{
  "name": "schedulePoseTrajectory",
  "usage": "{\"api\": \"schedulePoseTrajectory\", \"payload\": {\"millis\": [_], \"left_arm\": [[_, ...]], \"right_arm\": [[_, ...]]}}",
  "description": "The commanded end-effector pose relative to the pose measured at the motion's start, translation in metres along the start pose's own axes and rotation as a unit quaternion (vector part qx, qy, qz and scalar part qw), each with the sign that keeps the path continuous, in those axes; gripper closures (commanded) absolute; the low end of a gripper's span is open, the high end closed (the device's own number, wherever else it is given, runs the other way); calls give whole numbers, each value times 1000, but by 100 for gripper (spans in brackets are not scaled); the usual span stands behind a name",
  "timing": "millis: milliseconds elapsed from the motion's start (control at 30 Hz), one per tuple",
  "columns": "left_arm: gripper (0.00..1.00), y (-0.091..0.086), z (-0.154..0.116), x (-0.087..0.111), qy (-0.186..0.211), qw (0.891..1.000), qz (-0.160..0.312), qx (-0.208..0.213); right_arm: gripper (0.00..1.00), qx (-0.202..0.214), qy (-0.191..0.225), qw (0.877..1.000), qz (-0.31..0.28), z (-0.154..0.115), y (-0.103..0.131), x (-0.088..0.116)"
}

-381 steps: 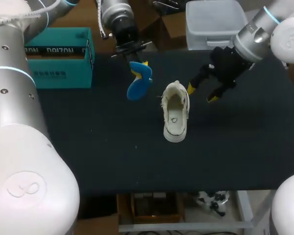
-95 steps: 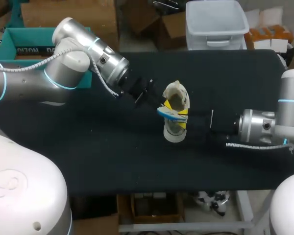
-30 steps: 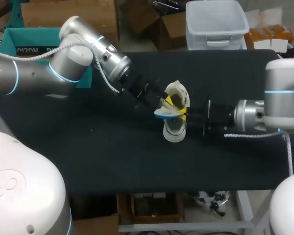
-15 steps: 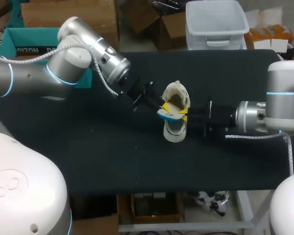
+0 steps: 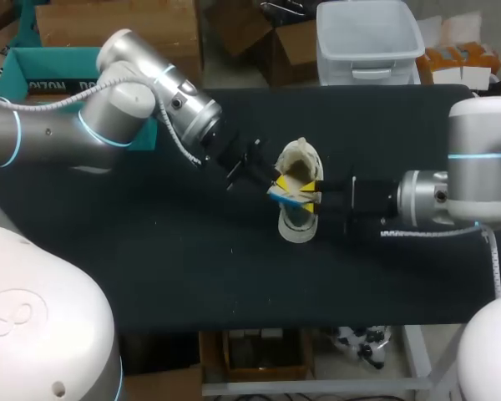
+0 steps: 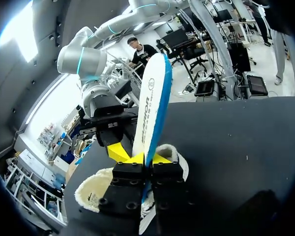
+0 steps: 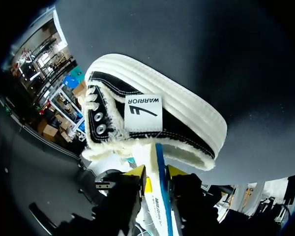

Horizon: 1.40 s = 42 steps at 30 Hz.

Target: Open the shoe tongue, take the insole out of the shoe, put the insole back into the shoe, and pack the shoe into the shoebox

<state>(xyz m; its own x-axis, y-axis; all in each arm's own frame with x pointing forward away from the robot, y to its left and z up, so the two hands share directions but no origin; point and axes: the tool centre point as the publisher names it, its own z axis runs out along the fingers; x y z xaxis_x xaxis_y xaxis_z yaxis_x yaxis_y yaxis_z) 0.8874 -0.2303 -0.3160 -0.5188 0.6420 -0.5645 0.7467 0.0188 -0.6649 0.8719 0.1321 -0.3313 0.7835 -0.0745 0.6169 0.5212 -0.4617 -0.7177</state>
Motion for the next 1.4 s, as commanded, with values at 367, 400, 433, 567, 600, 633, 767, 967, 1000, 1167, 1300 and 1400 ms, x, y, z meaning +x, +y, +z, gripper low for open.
{"api": "schedulePoseTrajectory", "payload": {"millis": [367,400,433,567,600,633,767,967,1000,1167,1300,1400], "left_arm": [[100,6,3,-2,-12,1000,0,-16],[100,9,3,-5,-13,1000,-1,-16],[100,11,4,-6,-15,1000,-2,-20],[100,20,6,-11,-17,999,-4,-27],[100,22,6,-12,-17,999,-5,-27],[100,24,7,-13,-17,999,-5,-28],[100,33,10,-16,-16,999,-8,-39],[100,46,11,-20,-20,999,-24,-44],[100,46,11,-20,-20,999,-25,-44],[100,44,9,-19,-20,999,-27,-41],[54,34,5,-13,-21,999,-22,-32],[50,27,2,-9,-23,999,-14,-25]], "right_arm": [[100,-13,-14,1000,-10,4,7,0],[100,-15,-14,1000,-10,5,10,1],[100,-15,-14,1000,-10,5,13,1],[100,-19,-15,1000,-19,7,20,6],[100,-27,-17,999,-22,7,21,7],[100,-29,-18,999,-24,8,22,8],[100,-35,-20,999,-27,10,23,10],[100,-44,-20,998,-26,10,23,11],[100,-45,-20,998,-25,10,24,11],[100,-47,-19,998,-23,9,27,11],[100,-47,-16,998,-24,8,28,10],[100,-48,-12,998,-24,6,28,8]]}}
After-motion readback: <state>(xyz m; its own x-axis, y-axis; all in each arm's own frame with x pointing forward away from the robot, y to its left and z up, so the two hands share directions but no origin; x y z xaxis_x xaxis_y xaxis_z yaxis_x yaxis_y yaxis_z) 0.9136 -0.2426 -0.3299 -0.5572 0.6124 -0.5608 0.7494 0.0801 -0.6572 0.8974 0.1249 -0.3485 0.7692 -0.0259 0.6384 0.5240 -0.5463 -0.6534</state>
